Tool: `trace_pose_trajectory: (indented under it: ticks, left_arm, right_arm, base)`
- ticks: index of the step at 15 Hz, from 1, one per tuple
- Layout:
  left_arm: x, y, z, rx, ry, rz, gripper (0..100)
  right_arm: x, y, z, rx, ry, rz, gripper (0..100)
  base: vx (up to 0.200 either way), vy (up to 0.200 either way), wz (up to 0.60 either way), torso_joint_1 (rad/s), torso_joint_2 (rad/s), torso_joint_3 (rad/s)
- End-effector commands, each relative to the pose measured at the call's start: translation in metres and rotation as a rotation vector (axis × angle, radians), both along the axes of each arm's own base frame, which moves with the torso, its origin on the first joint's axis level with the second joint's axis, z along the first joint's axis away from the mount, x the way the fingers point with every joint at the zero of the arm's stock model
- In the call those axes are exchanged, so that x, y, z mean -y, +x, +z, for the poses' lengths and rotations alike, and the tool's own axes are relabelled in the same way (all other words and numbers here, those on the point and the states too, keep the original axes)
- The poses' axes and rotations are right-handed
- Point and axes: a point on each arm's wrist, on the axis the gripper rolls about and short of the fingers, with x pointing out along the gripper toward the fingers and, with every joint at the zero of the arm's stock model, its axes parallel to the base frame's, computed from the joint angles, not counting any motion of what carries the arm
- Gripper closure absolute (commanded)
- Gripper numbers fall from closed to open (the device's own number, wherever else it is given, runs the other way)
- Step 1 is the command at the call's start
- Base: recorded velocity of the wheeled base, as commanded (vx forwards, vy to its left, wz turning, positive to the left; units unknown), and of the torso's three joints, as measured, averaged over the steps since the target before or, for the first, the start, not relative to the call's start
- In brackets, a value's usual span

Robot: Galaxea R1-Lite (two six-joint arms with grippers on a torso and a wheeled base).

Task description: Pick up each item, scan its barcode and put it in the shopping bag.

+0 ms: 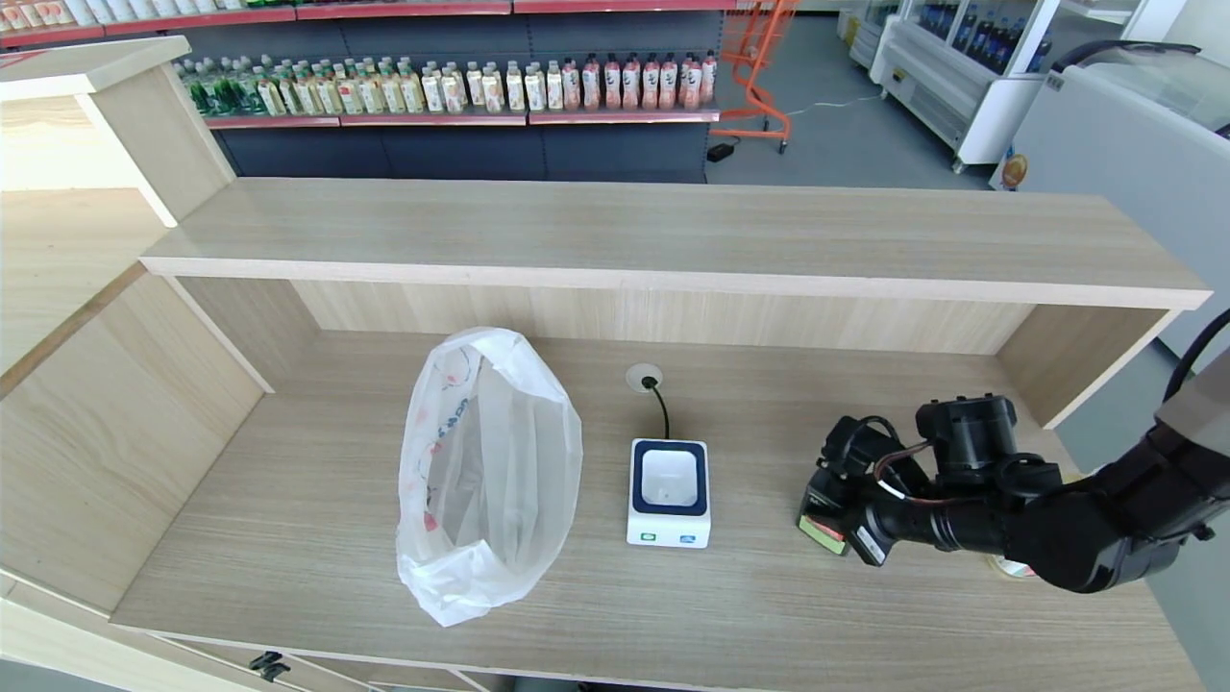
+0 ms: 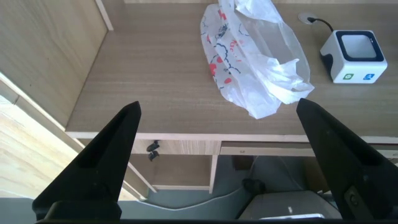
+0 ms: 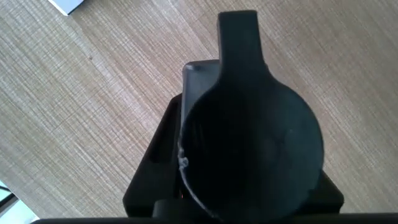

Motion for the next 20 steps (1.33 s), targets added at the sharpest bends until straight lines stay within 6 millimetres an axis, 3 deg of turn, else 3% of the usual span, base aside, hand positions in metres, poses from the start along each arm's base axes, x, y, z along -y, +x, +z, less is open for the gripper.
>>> trace_pose_trajectory:
  ticks: [1, 5, 6, 7, 8, 9, 13, 14, 15, 17, 20]
  left_arm:
    - [0.000, 0.000, 0.000, 0.001, 0.000, 0.000, 0]
    - [0.000, 0.000, 0.000, 0.001, 0.000, 0.000, 0]
    - [0.000, 0.000, 0.000, -0.001, 0.000, 0.000, 0]
    - [0.000, 0.000, 0.000, 0.001, 0.000, 0.000, 0]
    - [0.000, 0.000, 0.000, 0.001, 0.000, 0.000, 0]
    - [0.000, 0.000, 0.000, 0.001, 0.000, 0.000, 0]
    - [0.000, 0.000, 0.000, 0.001, 0.000, 0.000, 0]
    - [0.000, 0.000, 0.000, 0.001, 0.000, 0.000, 0]
    - [0.000, 0.000, 0.000, 0.001, 0.000, 0.000, 0]
    - [0.000, 0.000, 0.000, 0.001, 0.000, 0.000, 0]
    - [0.000, 0.000, 0.000, 0.001, 0.000, 0.000, 0]
  right_arm:
    - [0.002, -0.007, 0.015, 0.037, 0.019, -0.005, 100]
    - [0.024, -0.047, 0.087, 0.239, 0.094, -0.074, 100]
    - [0.031, -0.075, 0.106, 0.327, 0.070, -0.061, 100]
    - [0.034, -0.097, 0.106, 0.375, -0.005, -0.016, 100]
    - [0.034, -0.097, 0.106, 0.375, -0.005, -0.016, 100]
    - [0.042, -0.120, 0.102, 0.490, -0.202, 0.073, 100]
    - [0.041, -0.133, 0.112, 0.883, -0.588, 0.562, 100]
    - [0.041, -0.133, 0.112, 0.896, -0.598, 0.574, 100]
    - [0.037, -0.134, 0.111, 1.126, -0.733, 0.835, 100]
    - [0.027, -0.140, 0.099, 1.430, -0.745, 1.167, 100]
    - [0.028, -0.151, 0.071, 1.395, -0.676, 1.377, 100]
  base:
    - [0.000, 0.000, 0.00, 0.000, 0.00, 0.000]
    - [0.000, 0.000, 0.00, 0.000, 0.00, 0.000]
    - [0.000, 0.000, 0.00, 0.000, 0.00, 0.000]
    - [0.000, 0.000, 0.00, 0.000, 0.00, 0.000]
    - [0.000, 0.000, 0.00, 0.000, 0.00, 0.000]
    - [0.000, 0.000, 0.00, 0.000, 0.00, 0.000]
    - [0.000, 0.000, 0.00, 0.000, 0.00, 0.000]
    - [0.000, 0.000, 0.00, 0.000, 0.00, 0.000]
    - [0.000, 0.000, 0.00, 0.000, 0.00, 0.000]
    - [0.000, 0.000, 0.00, 0.000, 0.00, 0.000]
    - [0.000, 0.000, 0.00, 0.000, 0.00, 0.000]
